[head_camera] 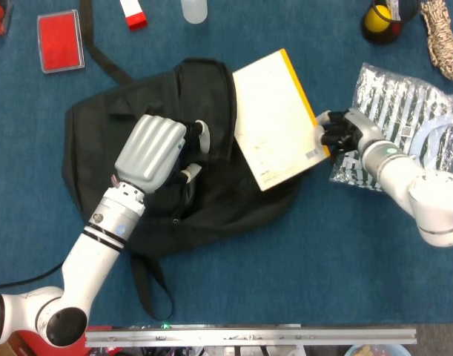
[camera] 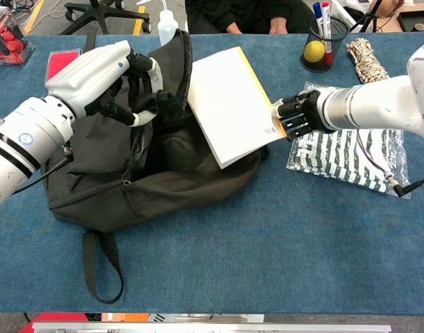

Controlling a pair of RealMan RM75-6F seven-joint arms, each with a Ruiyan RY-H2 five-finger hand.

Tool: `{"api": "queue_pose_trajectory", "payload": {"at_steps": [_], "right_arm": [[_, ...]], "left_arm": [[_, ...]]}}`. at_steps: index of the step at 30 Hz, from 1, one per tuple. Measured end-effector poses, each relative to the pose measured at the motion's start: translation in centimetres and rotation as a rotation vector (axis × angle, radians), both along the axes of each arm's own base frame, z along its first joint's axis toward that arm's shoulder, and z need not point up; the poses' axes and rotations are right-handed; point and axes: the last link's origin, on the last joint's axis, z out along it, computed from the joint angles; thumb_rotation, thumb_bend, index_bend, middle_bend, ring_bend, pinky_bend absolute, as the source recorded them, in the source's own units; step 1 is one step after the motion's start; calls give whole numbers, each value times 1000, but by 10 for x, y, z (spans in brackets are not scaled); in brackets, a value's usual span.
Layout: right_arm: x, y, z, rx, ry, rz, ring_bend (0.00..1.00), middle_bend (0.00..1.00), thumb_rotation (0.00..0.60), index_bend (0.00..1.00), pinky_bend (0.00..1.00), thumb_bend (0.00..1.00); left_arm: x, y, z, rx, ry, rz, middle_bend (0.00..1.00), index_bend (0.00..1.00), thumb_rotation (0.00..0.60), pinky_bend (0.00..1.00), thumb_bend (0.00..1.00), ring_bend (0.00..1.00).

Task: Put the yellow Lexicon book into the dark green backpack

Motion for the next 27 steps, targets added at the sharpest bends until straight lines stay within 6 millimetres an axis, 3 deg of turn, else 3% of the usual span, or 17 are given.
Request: {"api": "queue_pose_trajectory", "payload": {"at_steps": [16, 27], "right_arm": [[23, -1, -5, 24, -126, -24, 584, 652, 600, 806, 706, 542], [25, -1, -13, 9, -129, -43, 584, 652, 600, 809, 707, 541]], "left_arm": [[-4, -1, 1, 9, 11, 7, 638, 548, 600, 897, 323, 699], [-2, -1, 6, 18, -7, 7, 638, 544, 600, 894, 322, 697]]}}
